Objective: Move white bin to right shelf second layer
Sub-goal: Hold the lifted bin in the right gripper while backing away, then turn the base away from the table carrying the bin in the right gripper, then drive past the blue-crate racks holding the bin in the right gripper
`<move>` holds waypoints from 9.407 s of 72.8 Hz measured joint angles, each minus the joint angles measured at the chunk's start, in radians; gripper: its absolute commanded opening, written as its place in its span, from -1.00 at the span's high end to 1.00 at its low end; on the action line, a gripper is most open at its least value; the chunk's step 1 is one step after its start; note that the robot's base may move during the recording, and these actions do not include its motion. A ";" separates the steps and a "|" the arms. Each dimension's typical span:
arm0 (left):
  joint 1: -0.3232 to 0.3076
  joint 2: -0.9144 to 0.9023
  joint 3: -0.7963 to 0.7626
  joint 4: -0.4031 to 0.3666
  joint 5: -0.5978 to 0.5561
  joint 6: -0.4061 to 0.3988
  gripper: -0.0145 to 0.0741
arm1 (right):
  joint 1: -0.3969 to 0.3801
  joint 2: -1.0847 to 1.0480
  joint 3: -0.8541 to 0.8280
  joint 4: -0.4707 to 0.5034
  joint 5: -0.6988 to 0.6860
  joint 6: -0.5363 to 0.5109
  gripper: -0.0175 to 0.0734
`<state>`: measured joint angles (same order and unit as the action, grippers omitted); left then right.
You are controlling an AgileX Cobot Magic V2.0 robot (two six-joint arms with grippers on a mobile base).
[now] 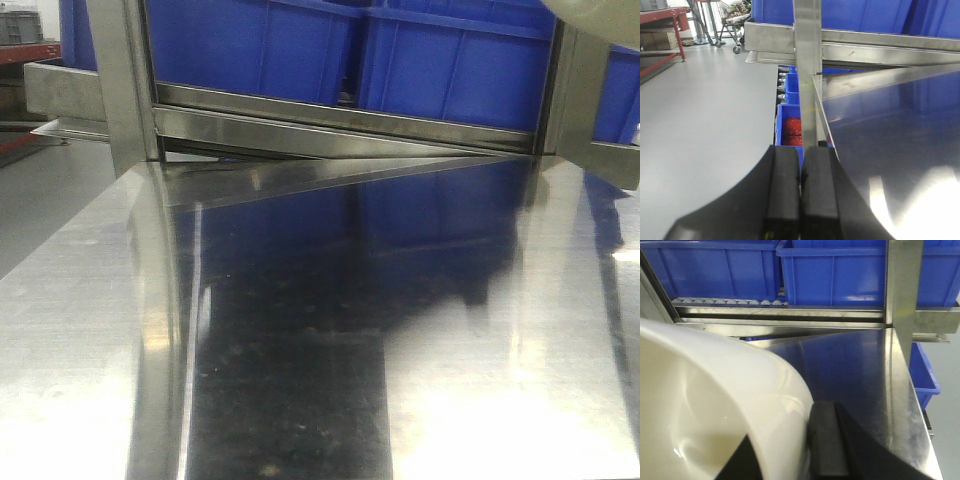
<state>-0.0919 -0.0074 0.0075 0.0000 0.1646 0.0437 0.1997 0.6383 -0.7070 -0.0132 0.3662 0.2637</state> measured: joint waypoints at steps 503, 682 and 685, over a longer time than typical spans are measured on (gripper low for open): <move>0.000 0.000 0.000 0.000 0.000 0.000 0.48 | 0.000 0.004 0.000 0.000 0.007 0.000 0.49; 0.000 0.000 0.000 0.000 0.000 0.000 0.48 | 0.000 0.004 0.000 0.000 0.009 0.000 0.49; 0.000 0.000 0.000 0.000 0.000 0.000 0.48 | 0.000 0.004 0.000 0.000 0.009 0.000 0.49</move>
<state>-0.0919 -0.0074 0.0075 0.0000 0.1646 0.0437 0.1997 0.6425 -0.7070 -0.0132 0.3751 0.2637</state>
